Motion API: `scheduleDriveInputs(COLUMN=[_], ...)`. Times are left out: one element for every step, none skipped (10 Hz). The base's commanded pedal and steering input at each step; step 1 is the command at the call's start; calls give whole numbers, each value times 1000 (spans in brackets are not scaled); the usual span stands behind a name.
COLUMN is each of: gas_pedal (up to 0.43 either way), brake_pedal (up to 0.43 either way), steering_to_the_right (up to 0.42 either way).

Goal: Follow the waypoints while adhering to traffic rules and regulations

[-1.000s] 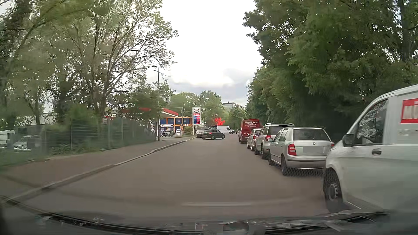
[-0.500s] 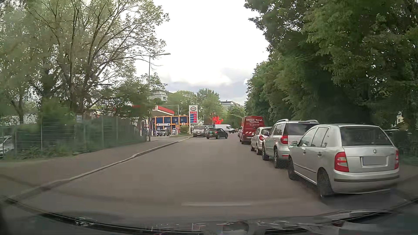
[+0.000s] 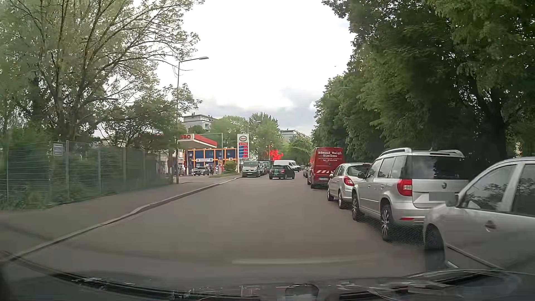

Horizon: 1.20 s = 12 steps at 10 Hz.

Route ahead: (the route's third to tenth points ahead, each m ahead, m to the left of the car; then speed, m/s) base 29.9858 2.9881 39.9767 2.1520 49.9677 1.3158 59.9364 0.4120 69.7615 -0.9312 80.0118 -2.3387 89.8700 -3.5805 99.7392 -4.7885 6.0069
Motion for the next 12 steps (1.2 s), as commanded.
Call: scheduleDriveInputs(gas_pedal=[0,0,0,0,0,0,0,0,0,0,0,0], brake_pedal=[152,159,159,165,165,159,152,152,146,152,152,146], steering_to_the_right=[11,11,11,11,11,11,11,11,11,11,11,11])
